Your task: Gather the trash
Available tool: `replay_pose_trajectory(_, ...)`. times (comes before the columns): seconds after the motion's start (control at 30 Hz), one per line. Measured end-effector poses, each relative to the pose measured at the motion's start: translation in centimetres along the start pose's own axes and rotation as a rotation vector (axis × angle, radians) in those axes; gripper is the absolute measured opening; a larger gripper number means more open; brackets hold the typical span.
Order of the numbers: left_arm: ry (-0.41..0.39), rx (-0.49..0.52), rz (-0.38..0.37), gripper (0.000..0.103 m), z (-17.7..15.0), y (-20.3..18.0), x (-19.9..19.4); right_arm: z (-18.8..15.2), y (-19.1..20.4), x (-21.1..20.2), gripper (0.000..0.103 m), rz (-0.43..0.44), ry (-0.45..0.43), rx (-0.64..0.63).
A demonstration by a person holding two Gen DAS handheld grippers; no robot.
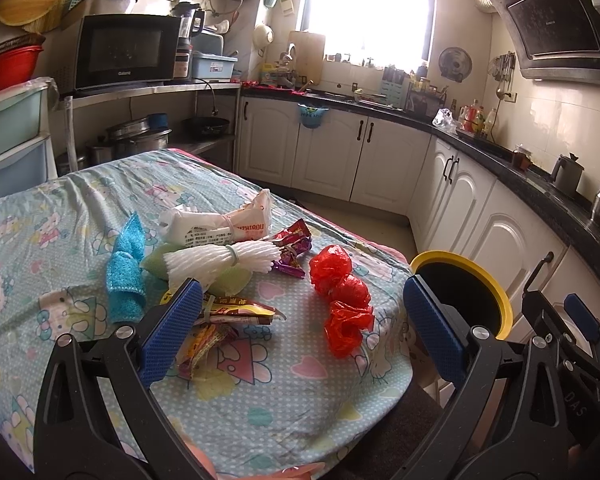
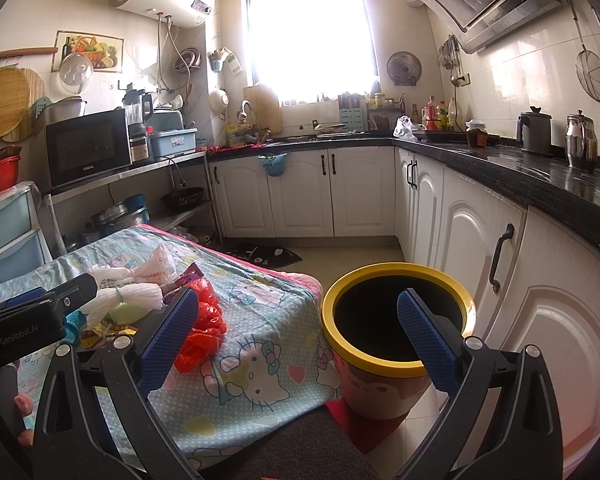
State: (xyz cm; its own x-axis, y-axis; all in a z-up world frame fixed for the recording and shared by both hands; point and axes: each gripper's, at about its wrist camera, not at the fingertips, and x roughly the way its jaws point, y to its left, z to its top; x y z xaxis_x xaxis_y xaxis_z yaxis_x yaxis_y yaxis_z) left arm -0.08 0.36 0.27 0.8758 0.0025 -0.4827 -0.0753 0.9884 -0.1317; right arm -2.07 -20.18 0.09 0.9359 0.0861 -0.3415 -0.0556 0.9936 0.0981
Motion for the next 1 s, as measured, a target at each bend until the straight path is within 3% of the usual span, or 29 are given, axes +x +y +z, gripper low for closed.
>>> replay_pose_trajectory(0.33,-0.001,-0.005,0.006,0.092,0.3,0.4,-0.1,-0.2,0.7,0.0,0.097,0.015,0.005,-0.007)
replay_pose_trajectory(0.57,0.006,-0.047,0.036,0.092,0.8,2.0,-0.1,0.6,1.3,0.8,0.097,0.077,0.054,-0.033)
replay_pose_trajectory(1.0,-0.012,-0.193,0.18,0.092,2.3,8.7,0.6,1.5,5.9,5.2,0.097,0.191,0.174,-0.111)
